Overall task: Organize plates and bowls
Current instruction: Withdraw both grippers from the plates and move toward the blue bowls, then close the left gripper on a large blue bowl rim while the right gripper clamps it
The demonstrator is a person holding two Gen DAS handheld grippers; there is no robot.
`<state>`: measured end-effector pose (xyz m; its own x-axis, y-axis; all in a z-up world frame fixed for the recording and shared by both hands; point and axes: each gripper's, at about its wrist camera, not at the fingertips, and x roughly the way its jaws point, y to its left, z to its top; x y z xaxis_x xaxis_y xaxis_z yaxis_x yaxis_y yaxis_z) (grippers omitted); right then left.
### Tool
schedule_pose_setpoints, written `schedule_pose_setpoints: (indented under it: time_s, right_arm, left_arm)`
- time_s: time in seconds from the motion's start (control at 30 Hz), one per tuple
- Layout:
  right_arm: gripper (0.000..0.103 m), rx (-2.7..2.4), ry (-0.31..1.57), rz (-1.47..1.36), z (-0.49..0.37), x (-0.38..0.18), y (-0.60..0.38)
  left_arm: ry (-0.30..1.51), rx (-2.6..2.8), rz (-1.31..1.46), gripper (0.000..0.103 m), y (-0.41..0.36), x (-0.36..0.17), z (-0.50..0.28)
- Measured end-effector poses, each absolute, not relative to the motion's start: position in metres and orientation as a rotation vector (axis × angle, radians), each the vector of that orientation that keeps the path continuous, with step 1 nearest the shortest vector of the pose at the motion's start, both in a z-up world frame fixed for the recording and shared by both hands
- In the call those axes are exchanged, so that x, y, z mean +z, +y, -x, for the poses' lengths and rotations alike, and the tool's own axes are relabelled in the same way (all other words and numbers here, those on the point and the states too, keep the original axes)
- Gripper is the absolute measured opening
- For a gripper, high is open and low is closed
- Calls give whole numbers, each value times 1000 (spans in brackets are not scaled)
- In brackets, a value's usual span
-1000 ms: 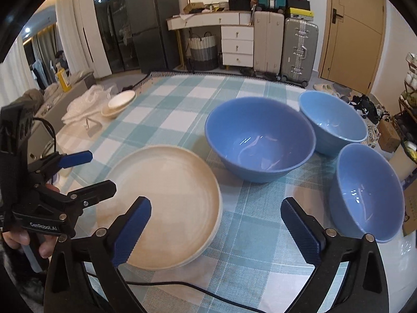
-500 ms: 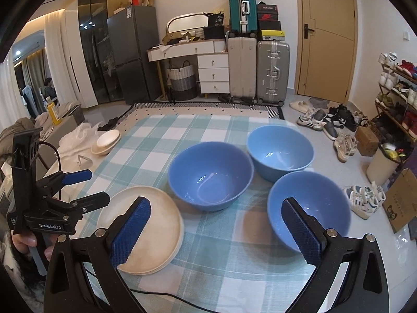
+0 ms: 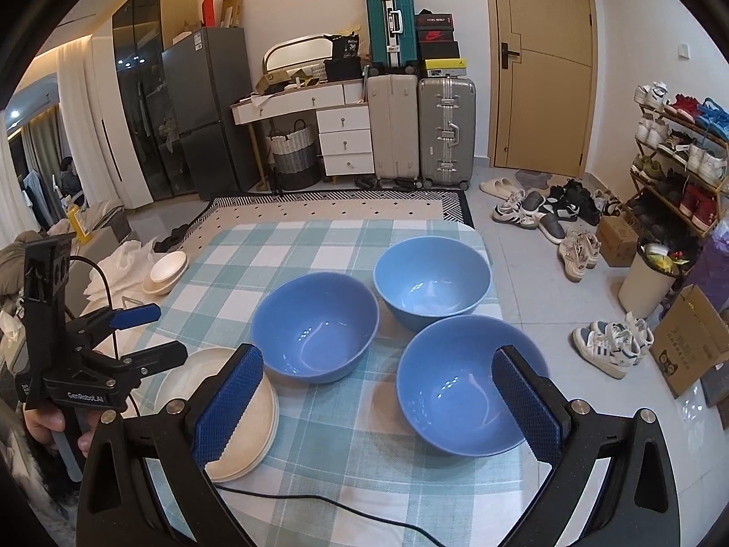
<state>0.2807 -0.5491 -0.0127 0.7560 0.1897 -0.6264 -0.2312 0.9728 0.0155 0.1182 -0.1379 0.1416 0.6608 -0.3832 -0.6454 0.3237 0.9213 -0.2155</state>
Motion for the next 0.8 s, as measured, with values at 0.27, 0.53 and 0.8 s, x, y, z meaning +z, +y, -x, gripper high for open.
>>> schedule_pose_setpoints:
  time_s: [0.27, 0.53, 0.8]
  right_arm:
    - [102, 223, 672, 55, -296, -2, -570]
    - [102, 204, 688, 18, -327, -2, -590]
    - [102, 177, 723, 3, -361, -15, -608]
  left_arm:
    - [763, -421, 80, 101, -166, 148, -143]
    - [776, -443, 75, 101, -194, 154, -179]
    - [802, -460, 54, 101, -221, 147, -221]
